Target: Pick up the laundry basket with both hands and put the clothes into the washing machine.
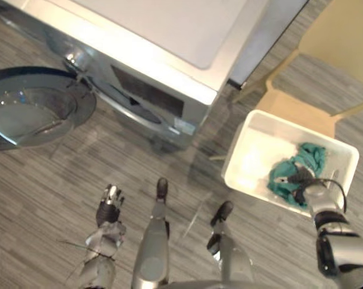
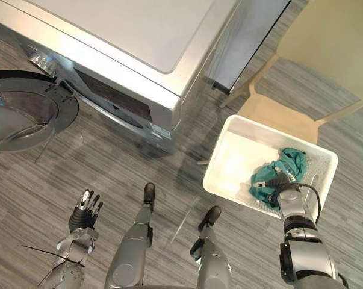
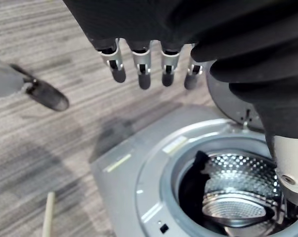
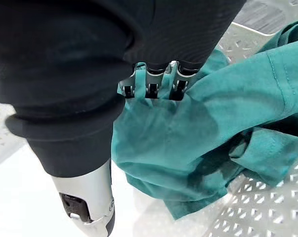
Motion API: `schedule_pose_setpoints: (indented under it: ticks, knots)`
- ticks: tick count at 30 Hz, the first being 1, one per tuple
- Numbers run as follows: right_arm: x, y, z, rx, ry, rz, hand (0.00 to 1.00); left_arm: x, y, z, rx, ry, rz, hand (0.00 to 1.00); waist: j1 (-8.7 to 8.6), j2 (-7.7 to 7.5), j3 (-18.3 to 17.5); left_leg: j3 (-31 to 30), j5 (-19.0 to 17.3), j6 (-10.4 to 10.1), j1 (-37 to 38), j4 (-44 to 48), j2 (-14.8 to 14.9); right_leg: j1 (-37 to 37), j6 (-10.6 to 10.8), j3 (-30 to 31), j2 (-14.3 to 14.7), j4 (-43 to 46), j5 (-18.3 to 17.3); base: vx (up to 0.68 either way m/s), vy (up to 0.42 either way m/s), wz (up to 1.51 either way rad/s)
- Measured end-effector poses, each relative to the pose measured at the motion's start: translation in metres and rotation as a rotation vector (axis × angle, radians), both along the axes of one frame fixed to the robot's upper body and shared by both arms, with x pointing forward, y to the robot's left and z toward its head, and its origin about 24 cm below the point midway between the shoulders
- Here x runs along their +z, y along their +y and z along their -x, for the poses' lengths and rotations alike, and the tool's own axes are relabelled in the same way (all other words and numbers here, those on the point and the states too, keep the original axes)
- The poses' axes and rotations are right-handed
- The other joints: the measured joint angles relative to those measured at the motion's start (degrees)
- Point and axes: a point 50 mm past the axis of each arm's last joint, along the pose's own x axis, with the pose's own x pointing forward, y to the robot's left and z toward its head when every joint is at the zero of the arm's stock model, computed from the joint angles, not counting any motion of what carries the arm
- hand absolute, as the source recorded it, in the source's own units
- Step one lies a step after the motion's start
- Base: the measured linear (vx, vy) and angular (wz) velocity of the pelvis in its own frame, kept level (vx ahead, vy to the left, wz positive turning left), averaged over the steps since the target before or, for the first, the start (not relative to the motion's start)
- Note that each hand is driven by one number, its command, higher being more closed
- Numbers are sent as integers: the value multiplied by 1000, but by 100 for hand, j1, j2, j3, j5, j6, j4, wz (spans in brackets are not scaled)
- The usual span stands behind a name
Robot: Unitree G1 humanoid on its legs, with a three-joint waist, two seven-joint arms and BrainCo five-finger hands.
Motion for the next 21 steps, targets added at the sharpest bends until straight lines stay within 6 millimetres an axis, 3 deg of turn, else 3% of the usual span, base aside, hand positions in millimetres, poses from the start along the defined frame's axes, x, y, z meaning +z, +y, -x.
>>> schedule_pose_setpoints:
  ticks: [6,21]
  knots:
    - [22,-13,-11,-25,-15,36,0,11,-11,-7,-53,-65,23,0,18,105,215,-32,21,24,-147,2,-12,-124,5,-41,-3,-1,6,22,-2,2]
    - [64,-51,-9,-76,-63,136,0,19,-31,-13,-131,-114,56,0,118,410,471,39,20,25,-408,1,8,-448,-3,-3,2,20,12,13,2,-3]
